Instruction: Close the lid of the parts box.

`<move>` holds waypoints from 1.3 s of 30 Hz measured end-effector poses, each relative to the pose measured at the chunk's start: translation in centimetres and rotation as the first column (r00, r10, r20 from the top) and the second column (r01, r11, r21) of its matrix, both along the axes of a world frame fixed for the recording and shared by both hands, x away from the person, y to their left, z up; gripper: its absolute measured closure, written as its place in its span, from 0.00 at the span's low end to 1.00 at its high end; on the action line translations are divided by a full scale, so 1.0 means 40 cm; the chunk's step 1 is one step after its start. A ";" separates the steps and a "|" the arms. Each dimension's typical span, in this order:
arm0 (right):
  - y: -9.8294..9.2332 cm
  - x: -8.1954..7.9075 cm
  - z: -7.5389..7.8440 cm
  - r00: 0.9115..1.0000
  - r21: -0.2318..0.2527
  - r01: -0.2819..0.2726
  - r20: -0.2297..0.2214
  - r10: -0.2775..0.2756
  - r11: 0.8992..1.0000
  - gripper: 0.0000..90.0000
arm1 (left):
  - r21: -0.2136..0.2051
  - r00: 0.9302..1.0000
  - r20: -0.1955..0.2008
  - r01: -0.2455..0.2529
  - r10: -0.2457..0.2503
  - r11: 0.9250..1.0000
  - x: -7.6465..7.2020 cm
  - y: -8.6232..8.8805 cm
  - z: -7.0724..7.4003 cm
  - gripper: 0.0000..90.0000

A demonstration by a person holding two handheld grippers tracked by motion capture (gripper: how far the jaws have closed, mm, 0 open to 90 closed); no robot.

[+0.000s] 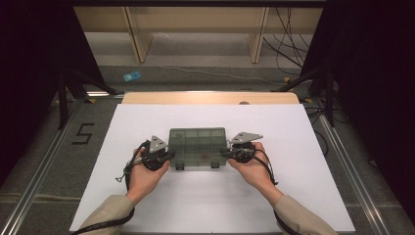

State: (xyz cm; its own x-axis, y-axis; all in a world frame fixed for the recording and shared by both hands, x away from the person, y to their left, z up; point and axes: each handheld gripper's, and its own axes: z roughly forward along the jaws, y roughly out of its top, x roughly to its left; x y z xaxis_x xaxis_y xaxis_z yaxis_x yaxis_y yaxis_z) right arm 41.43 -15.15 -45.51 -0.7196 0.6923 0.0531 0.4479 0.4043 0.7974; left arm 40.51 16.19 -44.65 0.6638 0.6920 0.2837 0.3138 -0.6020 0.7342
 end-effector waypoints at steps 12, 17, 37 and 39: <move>0.002 0.002 -0.012 1.000 -0.009 -0.005 -0.007 0.005 1.000 1.00 | 0.009 1.000 -0.011 0.003 -0.003 1.000 0.006 0.002 -0.009 1.00; 0.000 0.000 -0.014 1.000 -0.004 -0.001 -0.001 0.001 1.000 1.00 | 0.006 1.000 -0.005 0.001 -0.001 1.000 0.006 0.004 -0.010 1.00; -0.040 -0.028 0.009 0.992 0.119 -0.038 0.123 0.024 0.992 0.25 | -0.168 0.994 0.107 0.049 -0.031 0.985 -0.041 0.012 0.003 0.12; -0.044 -0.035 0.011 0.992 0.124 -0.057 0.121 0.042 0.991 0.20 | -0.179 0.993 0.119 0.048 -0.027 0.983 -0.048 0.020 0.013 0.07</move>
State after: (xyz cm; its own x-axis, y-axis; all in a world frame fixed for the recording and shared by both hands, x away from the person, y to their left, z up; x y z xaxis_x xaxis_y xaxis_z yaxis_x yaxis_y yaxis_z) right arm 40.04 -16.92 -45.07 -0.7590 0.6490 0.0513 0.3300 0.3155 0.8897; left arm 38.59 16.98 -44.14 0.6602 0.7144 0.2318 0.2006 -0.4651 0.8622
